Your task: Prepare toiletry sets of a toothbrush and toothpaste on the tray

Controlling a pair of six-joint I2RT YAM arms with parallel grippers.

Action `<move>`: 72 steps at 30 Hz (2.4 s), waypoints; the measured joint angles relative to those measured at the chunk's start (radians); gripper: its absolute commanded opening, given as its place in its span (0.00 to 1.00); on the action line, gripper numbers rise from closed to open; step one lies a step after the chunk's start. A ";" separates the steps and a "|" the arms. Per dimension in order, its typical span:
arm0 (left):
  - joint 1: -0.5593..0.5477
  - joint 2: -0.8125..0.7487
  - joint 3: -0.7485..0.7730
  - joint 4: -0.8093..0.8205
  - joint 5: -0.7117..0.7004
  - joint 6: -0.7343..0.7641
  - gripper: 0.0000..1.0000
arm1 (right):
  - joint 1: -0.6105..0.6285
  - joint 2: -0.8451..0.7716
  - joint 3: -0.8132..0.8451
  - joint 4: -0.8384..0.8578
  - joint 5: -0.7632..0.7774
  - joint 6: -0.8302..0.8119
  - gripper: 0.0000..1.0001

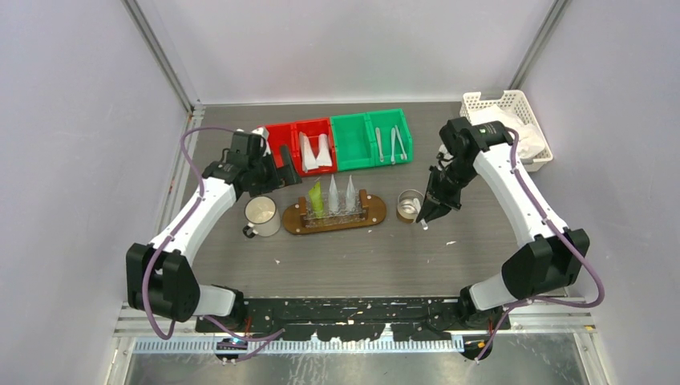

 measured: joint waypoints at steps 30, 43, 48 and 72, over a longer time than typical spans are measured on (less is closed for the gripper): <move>0.000 -0.043 -0.021 0.019 0.013 0.001 1.00 | -0.011 0.320 0.024 0.034 -0.014 -0.038 0.10; 0.010 -0.043 -0.024 0.020 0.013 0.002 1.00 | -0.053 0.359 0.126 0.041 0.023 -0.027 0.51; 0.011 -0.047 -0.027 0.019 0.013 0.002 1.00 | -0.074 0.378 0.392 -0.010 0.124 -0.028 0.52; 0.011 -0.389 -0.068 -0.006 -0.118 0.056 1.00 | -0.074 1.013 0.999 0.146 0.181 -0.116 0.41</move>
